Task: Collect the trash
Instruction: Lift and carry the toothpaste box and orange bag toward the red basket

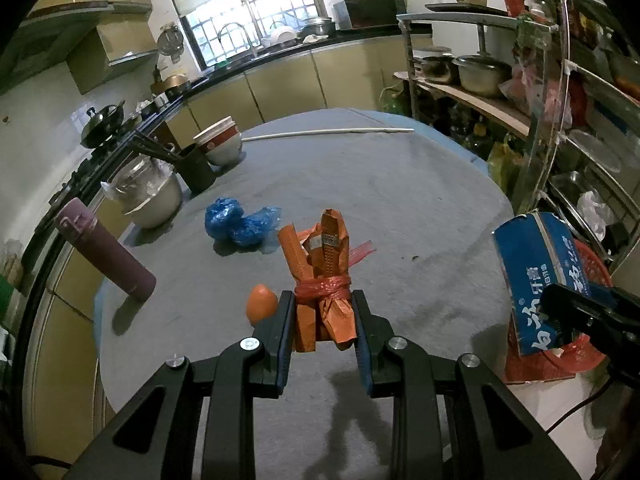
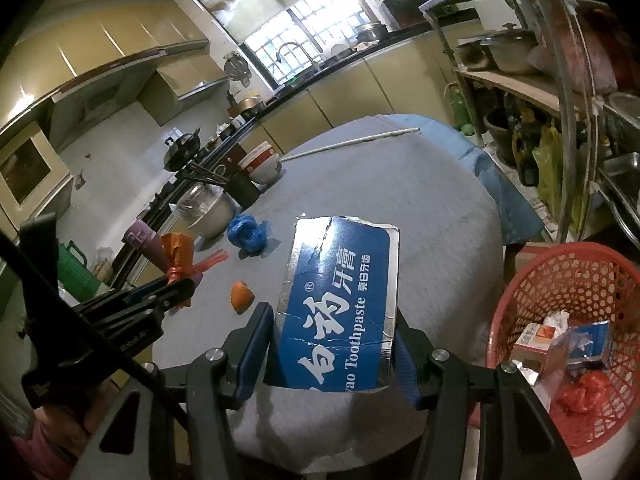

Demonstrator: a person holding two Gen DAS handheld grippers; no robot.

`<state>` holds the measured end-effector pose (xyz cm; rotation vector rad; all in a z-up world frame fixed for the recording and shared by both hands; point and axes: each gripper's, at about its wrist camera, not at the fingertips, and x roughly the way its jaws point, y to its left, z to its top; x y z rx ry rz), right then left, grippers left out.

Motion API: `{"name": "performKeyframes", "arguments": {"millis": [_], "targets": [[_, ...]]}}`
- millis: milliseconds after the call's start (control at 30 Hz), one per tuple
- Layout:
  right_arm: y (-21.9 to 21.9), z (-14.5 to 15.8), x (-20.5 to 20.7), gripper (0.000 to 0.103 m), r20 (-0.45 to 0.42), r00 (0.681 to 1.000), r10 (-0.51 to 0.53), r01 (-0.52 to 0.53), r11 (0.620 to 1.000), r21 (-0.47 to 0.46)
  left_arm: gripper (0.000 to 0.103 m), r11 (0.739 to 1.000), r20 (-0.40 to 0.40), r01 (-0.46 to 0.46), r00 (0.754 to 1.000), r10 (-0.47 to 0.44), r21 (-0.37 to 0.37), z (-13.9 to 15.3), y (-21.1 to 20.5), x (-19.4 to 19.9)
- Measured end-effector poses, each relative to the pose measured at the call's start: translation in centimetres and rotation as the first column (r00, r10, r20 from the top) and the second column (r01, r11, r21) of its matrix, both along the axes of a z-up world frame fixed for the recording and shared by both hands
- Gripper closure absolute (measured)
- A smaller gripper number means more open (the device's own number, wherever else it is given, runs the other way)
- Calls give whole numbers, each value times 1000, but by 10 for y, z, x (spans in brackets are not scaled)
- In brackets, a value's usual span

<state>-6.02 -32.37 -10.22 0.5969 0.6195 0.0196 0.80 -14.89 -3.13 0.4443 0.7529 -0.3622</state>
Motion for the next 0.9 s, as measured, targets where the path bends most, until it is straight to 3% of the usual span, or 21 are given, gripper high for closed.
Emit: {"name": "performKeyframes", "arguments": {"millis": [900], "targets": [[-16, -8, -25, 43, -14, 998, -65, 66, 997, 37, 74, 998, -6, 62, 998, -62, 24, -7, -29, -14]]}}
